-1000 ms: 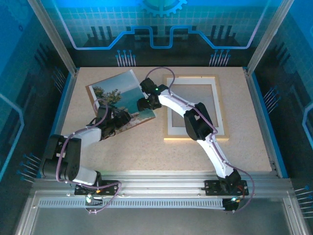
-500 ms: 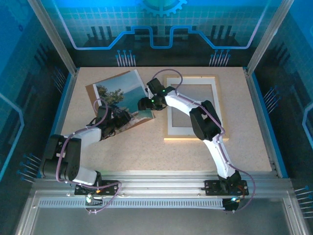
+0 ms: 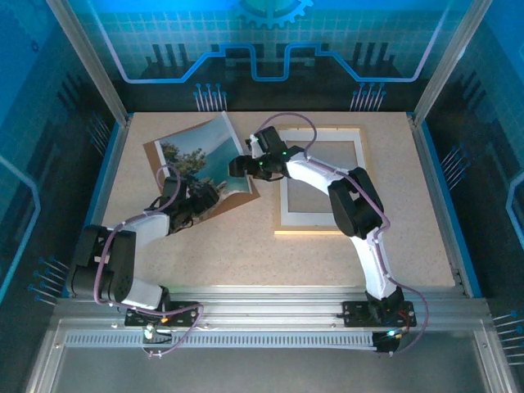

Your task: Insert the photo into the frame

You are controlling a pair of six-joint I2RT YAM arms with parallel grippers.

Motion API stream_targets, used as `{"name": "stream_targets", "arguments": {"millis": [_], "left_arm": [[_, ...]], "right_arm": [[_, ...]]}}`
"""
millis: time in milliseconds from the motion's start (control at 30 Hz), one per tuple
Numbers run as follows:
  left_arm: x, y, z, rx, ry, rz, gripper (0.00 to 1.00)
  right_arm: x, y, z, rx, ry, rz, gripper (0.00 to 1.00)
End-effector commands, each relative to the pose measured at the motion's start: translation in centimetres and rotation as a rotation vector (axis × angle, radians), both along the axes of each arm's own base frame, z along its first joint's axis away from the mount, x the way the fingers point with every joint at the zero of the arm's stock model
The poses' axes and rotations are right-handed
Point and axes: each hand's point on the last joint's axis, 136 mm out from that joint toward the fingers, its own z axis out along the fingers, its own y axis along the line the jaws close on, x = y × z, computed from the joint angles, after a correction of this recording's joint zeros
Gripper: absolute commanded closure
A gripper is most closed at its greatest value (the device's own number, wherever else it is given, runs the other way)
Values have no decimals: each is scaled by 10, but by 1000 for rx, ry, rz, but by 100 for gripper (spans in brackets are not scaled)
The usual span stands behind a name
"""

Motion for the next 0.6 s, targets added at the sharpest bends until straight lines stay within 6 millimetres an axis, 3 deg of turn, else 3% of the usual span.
{"name": "stream_targets", "arguments": {"millis": [0,133,267,567], "left_arm": [[-1,1,-1,-1,15,-4,1],[-1,1,0,0,15,-6,1],[-3,2,3,3,11,-3,1],[-4,3,4,8,5,-2,1]], "right_arm": [[-2,15,25,165,-25,62,20],[-2,26,33,282,-25,96,19],[2,27,31,287,-26,87,21],[11,-1,0,54,28,-47,36]]}}
